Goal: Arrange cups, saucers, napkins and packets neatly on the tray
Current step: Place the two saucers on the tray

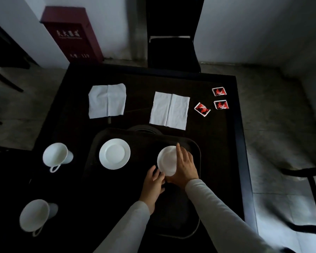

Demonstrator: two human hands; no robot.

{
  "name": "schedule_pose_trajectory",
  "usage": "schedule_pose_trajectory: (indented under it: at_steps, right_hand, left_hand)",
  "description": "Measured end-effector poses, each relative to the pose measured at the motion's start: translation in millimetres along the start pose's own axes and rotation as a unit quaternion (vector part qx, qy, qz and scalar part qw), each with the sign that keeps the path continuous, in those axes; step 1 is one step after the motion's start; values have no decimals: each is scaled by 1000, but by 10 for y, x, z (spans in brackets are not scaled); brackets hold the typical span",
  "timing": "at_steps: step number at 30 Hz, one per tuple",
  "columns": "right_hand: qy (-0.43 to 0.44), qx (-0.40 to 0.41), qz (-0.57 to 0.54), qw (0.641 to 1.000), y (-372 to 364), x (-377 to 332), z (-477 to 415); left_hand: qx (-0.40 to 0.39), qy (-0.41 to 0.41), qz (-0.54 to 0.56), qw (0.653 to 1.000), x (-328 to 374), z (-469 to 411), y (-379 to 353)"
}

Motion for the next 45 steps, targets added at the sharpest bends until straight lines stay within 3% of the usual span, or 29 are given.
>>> schedule_pose_trajectory:
  at_steps: [20,28,36,45]
  right_hand:
    - [4,-28,27,999,-87,82,115]
    - [24,-27,36,999,-156,-12,593]
    - [74,-12,28,997,-290,-514,1062]
    - [147,-14,-30,989,-629,-1369,1387]
  left_hand:
    - [-3,-9,-12,1000,-113,-40,5]
    - [27,-47,-49,997,-332,309,463]
    - [60,-101,-50,992,-592,863,1108]
    - [93,-144,19,985,-766,1240,1842]
Point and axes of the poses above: each hand's wrist, its own z-axis away from the middle knuckle, its own y-axis out of the back of the hand, x = y × z, the point moved 9 cm from there along -z, towards the middle knuckle, and after that the axes turned 8 degrees about y, right-handed, at the moved point
